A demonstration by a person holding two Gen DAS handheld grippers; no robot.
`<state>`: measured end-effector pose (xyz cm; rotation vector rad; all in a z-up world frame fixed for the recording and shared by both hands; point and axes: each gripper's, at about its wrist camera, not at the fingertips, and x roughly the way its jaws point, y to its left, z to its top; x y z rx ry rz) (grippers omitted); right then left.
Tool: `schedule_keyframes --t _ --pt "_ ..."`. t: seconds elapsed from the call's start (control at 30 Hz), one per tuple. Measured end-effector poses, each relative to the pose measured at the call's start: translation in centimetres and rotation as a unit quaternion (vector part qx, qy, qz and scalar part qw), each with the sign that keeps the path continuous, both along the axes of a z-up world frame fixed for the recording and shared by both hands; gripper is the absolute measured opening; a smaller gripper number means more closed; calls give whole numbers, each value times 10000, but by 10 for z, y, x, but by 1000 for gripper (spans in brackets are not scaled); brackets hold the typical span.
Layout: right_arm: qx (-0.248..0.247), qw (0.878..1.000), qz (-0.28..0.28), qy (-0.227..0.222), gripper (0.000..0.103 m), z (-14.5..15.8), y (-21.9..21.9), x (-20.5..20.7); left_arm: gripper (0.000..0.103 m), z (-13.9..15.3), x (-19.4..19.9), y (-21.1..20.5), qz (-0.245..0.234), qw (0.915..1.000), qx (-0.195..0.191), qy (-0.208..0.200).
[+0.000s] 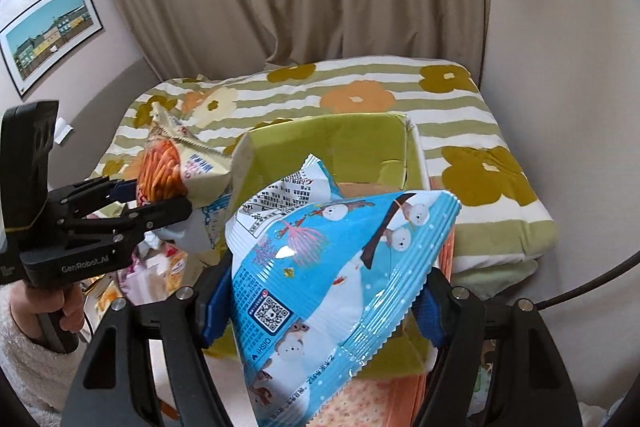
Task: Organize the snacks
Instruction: 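Carry both bags over the yellow-green box and release them inside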
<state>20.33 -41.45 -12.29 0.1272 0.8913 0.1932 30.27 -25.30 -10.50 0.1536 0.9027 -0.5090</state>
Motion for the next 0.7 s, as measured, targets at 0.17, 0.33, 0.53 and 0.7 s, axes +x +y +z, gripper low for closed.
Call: schedule_keyframes --t 0.17,0.33,0.53,0.7 --pt "25 9997 -183 144 70 -8 -14 26 50 -13 43 -15 -181 9997 98 137" --pt "-81 9993 -242 290 70 -18 -12 46 50 -30 82 -24 -167 9990 255 340" --pt "-40 9986 -325 411 70 -28 -15 65 70 -50 108 -32 -225 9979 382 480" --pt "-127 9980 -359 513 70 -36 -21 76 102 -56 116 -26 -118 9973 365 632"
